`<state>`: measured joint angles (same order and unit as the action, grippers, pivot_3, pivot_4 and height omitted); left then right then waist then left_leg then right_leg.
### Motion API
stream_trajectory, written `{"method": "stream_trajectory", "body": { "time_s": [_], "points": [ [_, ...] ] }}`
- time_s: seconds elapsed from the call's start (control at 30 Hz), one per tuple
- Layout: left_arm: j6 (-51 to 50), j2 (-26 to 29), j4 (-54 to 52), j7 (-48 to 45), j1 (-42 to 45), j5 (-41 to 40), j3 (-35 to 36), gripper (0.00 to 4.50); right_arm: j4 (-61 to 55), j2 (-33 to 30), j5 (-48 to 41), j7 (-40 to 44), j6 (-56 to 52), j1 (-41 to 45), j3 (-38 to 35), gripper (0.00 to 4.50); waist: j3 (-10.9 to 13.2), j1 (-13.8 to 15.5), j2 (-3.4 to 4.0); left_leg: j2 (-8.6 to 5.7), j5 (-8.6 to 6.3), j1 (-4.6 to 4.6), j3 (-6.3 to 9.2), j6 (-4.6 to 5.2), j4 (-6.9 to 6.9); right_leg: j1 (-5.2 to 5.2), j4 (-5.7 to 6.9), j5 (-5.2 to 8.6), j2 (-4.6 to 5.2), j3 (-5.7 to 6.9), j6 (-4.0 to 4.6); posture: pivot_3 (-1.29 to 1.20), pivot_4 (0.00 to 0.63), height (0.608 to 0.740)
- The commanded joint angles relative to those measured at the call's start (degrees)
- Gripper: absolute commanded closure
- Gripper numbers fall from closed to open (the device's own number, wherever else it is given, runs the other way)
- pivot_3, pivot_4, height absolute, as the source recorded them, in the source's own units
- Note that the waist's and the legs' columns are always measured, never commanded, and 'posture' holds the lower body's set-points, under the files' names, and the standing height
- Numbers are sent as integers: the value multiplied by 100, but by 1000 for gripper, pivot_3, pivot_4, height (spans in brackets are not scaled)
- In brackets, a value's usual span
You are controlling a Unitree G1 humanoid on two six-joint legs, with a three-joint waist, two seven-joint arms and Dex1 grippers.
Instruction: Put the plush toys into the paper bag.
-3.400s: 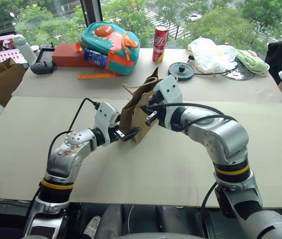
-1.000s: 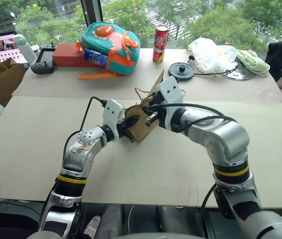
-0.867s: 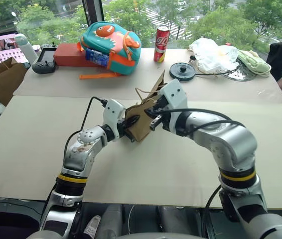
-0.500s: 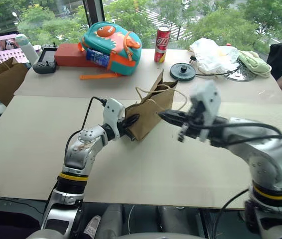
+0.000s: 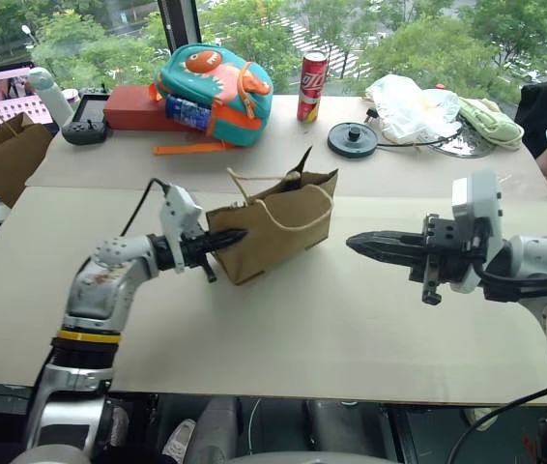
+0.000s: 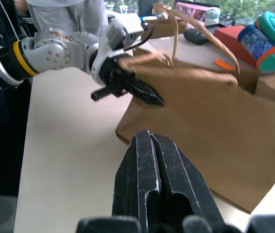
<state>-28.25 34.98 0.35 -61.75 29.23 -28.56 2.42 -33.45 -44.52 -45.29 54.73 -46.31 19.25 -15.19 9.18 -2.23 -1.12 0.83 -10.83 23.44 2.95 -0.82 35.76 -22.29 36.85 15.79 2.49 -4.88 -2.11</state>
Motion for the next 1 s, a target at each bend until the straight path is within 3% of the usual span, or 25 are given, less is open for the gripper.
{"method": "stream_trajectory", "body": {
  "time_s": [0.03, 0.2, 0.4, 0.63, 1.0],
  "points": [
    [-241, 342, -343, -719, 105, -482, 76, 4468, -27, -153, -361, -30, 137, 64, -450, 4500, 0, 4, 1, -1, -1, -1, -1, 0, -1, 2, -3, 0, 2, 0, 0, 0, 150, 739],
    [55, 658, -326, -1878, 91, -382, -447, 4468, 27, -189, -948, -197, 10, 140, -814, 4500, 1, 2, 1, 0, -1, -3, -2, 1, -1, 3, -4, -2, 2, 0, 3, 0, 150, 739],
    [612, 646, 224, -2707, 473, -48, -916, 4468, -66, -419, -1386, -335, -44, -42, -982, 4500, 1, 4, 1, 1, 0, -3, -4, 1, 1, 3, -2, -1, 0, 0, 2, 0, 150, 739],
    [1338, 467, 1035, -3035, 791, 363, -1128, 4468, -236, -666, -1559, -477, 17, -340, -1032, 4500, 1, -8, 1, 0, -1, -1, -5, 1, 1, 2, -2, 1, 0, -2, 0, 0, 150, 739],
    [2246, 324, 1476, -3034, 552, 855, -1261, 4468, -232, -996, -1138, -313, 210, -651, -775, 4500, 1, -1, 1, 1, -1, -1, -4, 2, 5, 2, 1, 2, 0, -2, -2, 0, 150, 739]
  ]
}}
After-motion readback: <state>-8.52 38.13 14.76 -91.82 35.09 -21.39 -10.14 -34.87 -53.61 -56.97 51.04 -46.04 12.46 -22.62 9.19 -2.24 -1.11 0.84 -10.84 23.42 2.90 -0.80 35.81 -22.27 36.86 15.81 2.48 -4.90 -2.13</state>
